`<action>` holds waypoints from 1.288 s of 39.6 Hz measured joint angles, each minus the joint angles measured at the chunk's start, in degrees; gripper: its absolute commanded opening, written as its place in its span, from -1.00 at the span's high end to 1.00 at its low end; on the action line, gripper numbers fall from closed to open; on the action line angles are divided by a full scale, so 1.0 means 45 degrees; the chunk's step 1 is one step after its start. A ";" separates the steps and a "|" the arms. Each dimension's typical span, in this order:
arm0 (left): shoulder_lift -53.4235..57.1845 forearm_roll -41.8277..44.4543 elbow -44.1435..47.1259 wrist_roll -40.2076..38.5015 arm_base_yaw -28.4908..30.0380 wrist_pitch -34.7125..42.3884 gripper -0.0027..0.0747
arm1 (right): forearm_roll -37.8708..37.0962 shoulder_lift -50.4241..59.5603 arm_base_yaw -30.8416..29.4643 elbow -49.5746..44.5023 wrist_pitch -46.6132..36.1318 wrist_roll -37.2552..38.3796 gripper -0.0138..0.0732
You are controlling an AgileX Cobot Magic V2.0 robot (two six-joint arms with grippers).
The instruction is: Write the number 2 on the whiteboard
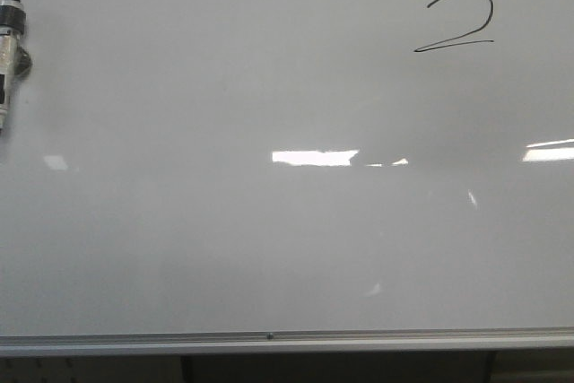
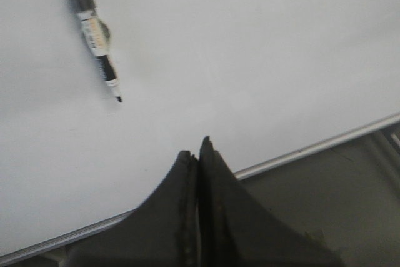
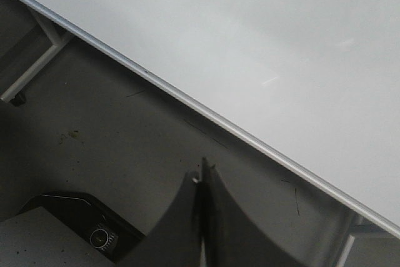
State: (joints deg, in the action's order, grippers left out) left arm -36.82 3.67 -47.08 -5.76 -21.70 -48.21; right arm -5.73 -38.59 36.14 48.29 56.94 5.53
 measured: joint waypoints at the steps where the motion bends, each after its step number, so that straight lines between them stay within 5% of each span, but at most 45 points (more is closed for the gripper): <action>1: 0.0260 -0.0051 0.0241 0.0000 0.0273 0.0252 0.98 | 0.0000 0.0000 0.0000 0.0000 0.0000 0.0000 0.84; 17: 0.5497 -0.0815 0.6453 0.1857 0.4131 0.4693 0.98 | 0.0000 0.0000 0.0000 -0.0010 0.0000 0.0000 0.84; 31: 0.7796 -0.0815 1.0340 0.1907 0.5276 0.8387 0.98 | 0.0000 0.0000 0.0000 -0.0010 0.0000 0.0000 0.84; 51: 0.8227 -0.0815 1.0521 0.1914 0.5305 1.0230 0.98 | 0.0000 0.0000 -0.0020 -0.0010 0.0000 0.0000 0.84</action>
State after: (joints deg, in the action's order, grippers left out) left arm 0.20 0.00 0.26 2.85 2.17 -2.18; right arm -5.73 -38.59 36.05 48.25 56.94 5.53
